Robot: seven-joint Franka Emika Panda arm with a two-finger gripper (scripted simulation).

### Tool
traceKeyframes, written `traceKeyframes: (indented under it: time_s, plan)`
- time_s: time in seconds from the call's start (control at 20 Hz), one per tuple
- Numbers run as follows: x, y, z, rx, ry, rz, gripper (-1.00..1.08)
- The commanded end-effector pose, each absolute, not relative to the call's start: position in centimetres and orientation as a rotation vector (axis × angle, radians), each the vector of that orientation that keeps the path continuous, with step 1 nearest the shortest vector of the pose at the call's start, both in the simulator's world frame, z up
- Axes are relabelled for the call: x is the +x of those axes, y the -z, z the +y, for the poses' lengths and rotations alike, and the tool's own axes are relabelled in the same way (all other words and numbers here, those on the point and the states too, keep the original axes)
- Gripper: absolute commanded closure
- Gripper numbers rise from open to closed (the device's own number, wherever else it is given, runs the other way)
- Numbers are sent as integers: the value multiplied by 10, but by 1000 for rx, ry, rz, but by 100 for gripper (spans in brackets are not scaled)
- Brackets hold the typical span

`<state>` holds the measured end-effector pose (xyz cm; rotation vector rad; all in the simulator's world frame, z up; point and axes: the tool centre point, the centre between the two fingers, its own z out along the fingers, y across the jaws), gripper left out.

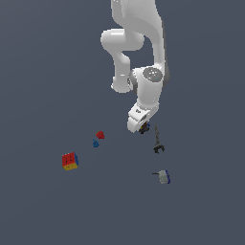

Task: Pick up a designated object from a clutter of objects.

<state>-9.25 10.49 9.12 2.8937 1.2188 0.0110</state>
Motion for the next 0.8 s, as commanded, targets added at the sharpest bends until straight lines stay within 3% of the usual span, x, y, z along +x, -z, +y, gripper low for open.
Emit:
traceKeyframes:
  time_s: [0.0, 0.75]
  plan:
    - [-88, -111, 103, 2894, -13, 1220, 108]
    - [-61, -246, 89, 2899, -8, 1223, 108]
